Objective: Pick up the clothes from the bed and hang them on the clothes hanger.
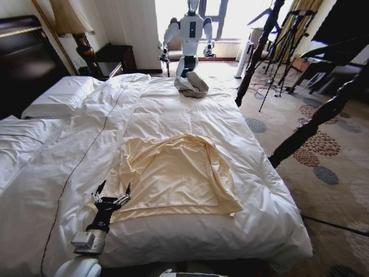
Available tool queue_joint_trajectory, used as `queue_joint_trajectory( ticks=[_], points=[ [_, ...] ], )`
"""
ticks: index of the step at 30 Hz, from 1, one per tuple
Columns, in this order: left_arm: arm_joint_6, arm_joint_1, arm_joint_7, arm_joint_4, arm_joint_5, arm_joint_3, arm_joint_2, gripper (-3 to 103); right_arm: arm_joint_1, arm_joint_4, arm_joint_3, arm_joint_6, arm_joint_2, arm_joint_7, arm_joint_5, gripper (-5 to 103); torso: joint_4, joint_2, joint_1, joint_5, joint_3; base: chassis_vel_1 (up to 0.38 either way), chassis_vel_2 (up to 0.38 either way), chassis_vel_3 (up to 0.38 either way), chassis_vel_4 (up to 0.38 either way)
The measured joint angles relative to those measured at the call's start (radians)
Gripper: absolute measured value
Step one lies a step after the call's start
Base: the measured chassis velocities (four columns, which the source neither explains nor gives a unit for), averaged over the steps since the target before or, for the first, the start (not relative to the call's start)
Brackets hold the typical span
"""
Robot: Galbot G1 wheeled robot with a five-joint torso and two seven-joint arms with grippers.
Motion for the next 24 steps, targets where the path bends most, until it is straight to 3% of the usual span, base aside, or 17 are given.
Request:
queue_joint_trajectory(
  ticks=[11, 14, 18, 24],
  points=[
    [0.013, -0.034, -0.001, 0.021, -0.020, 0.045, 0.070, 100, 0.007, -0.052, 0.011, -0.004, -0.033, 0.049, 0.025, 100, -0.0003, 0.000, 0.000, 0.0003, 0.000, 0.000, 0.000, 0.000, 0.000],
    [0.014, -0.034, -0.004, 0.022, -0.022, 0.047, 0.075, 100, 0.037, -0.064, -0.029, -0.008, -0.044, 0.055, 0.028, 95, -0.0008, 0.000, 0.000, -0.0003, 0.000, 0.000, 0.000, 0.000, 0.000],
    [0.009, -0.039, -0.013, 0.022, -0.026, 0.046, 0.084, 100, 0.190, -0.105, -0.206, -0.010, -0.046, 0.073, 0.029, 91, 0.0006, 0.000, 0.000, 0.0003, 0.000, 0.000, 0.000, 0.000, 0.000],
    [0.011, -0.049, -0.017, 0.025, -0.041, 0.035, 0.100, 100, 0.297, -0.122, -0.325, -0.008, -0.029, 0.092, 0.038, 92, -0.0001, 0.000, 0.000, 0.0004, 0.000, 0.000, 0.000, 0.000, 0.000]
  ],
)
